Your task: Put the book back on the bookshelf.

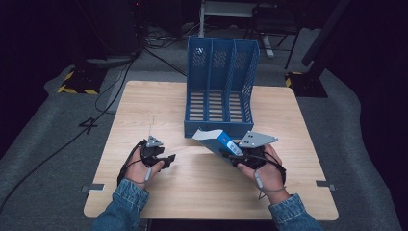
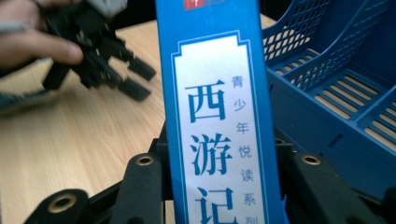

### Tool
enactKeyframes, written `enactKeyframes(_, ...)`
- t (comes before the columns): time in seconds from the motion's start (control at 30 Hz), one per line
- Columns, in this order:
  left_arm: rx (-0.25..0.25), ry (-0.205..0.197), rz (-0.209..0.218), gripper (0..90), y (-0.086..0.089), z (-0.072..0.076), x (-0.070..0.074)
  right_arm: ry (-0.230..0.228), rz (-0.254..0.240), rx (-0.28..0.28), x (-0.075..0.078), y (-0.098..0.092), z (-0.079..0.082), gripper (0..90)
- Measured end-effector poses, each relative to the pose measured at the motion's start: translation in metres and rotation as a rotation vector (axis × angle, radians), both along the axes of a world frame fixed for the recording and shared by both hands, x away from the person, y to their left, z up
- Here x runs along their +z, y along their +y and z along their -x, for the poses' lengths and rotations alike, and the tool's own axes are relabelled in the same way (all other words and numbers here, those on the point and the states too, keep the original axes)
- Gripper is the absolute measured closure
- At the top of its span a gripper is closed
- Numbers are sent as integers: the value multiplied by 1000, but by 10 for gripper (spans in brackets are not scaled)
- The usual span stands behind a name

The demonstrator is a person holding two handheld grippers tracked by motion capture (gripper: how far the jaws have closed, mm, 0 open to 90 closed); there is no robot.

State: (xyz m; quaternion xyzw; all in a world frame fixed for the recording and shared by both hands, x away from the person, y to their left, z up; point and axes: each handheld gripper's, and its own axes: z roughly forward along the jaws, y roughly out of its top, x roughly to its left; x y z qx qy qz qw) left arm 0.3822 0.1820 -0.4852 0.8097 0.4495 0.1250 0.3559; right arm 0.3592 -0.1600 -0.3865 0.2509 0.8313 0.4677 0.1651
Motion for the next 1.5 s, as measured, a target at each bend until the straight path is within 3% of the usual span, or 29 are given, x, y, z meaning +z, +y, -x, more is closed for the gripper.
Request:
enactKeyframes(0.07,-12,6,-32,418,0,-1,-4,16,-49,-10,7,-8,0,616)
enactKeyframes(0.17,-20,9,-50,417,1,-3,-8,24,-80,-14,13,-13,0,617)
enactKeyframes(0.2,-28,1,-62,411,2,-4,-10,32,-114,-19,19,-19,0,618)
enactKeyframes(0.43,-42,-40,-91,346,4,-6,-14,39,-205,-40,32,-34,2,618)
enactKeyframes(0.47,-36,-49,-94,291,4,-7,-15,41,-223,-51,35,-38,2,618)
enactKeyframes(0.53,-24,-68,-72,265,6,-8,-18,46,-235,-54,36,-40,2,619)
enactKeyframes(0.63,-10,-67,-75,238,8,-9,-18,50,-270,-65,42,-48,4,619)
enactKeyframes(1.03,10,-61,-75,233,9,-10,-18,71,-366,-73,50,-56,4,620)
enactKeyframes(1.33,20,-67,-74,233,12,-9,-19,68,-396,-83,62,-63,3,620)
enactKeyframes(1.5,52,-63,-73,234,19,-5,-19,48,-403,-81,73,-67,-5,620)
